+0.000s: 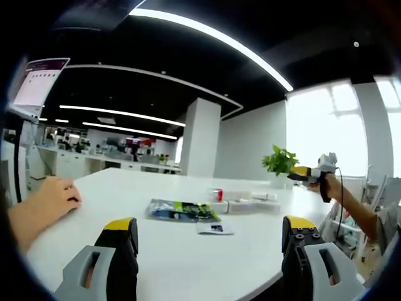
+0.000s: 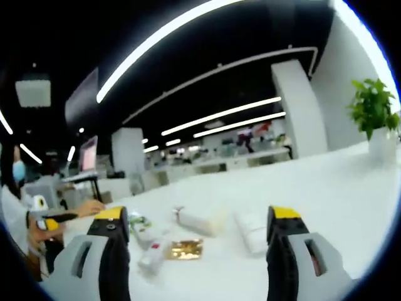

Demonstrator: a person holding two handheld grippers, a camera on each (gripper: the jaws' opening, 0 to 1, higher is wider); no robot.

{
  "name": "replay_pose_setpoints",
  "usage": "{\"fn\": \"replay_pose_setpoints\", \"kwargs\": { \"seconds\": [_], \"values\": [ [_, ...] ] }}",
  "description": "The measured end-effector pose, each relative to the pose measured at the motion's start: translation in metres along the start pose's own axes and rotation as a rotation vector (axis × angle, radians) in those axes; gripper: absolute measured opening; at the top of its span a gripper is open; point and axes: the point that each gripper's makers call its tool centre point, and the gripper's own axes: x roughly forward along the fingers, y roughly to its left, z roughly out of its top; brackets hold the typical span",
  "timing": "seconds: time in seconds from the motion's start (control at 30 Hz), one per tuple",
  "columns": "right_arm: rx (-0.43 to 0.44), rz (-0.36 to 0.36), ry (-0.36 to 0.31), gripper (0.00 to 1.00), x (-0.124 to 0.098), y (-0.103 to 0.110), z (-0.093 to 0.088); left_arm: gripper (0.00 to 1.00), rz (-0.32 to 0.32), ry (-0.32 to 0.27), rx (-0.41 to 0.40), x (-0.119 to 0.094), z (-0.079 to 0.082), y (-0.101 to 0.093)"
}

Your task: Arrange the skincare products in the storage area until every visible bottle or jar stands upright without overlapping.

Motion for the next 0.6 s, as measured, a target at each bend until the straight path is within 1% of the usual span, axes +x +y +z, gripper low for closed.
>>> {"fn": "replay_pose_setpoints", "kwargs": {
  "seconds": [0.07, 0.1, 0.23, 0.33, 0.6],
  "values": [
    [0.002, -0.01, 0.026, 0.89, 0.005, -0.008, -0.004, 0.98, 0.002, 0.0, 0.0, 0.0, 0.0, 0.001],
    [-0.009, -0.016, 0.05, 0.89, 0.008, -0.012, -0.008, 0.98, 0.003, -0.001, 0.0, -0.001, 0.0, 0.001],
    [-0.032, -0.029, 0.103, 0.88, 0.016, -0.022, -0.017, 0.98, 0.004, -0.003, -0.001, -0.001, 0.001, 0.001],
    [-0.022, -0.038, 0.127, 0.87, 0.021, -0.03, -0.022, 0.98, 0.005, -0.003, 0.0, -0.001, 0.001, 0.001],
    [-0.005, -0.071, 0.227, 0.86, 0.033, -0.052, -0.044, 0.98, 0.004, 0.002, 0.003, -0.002, 0.0, 0.0]
  ]
}}
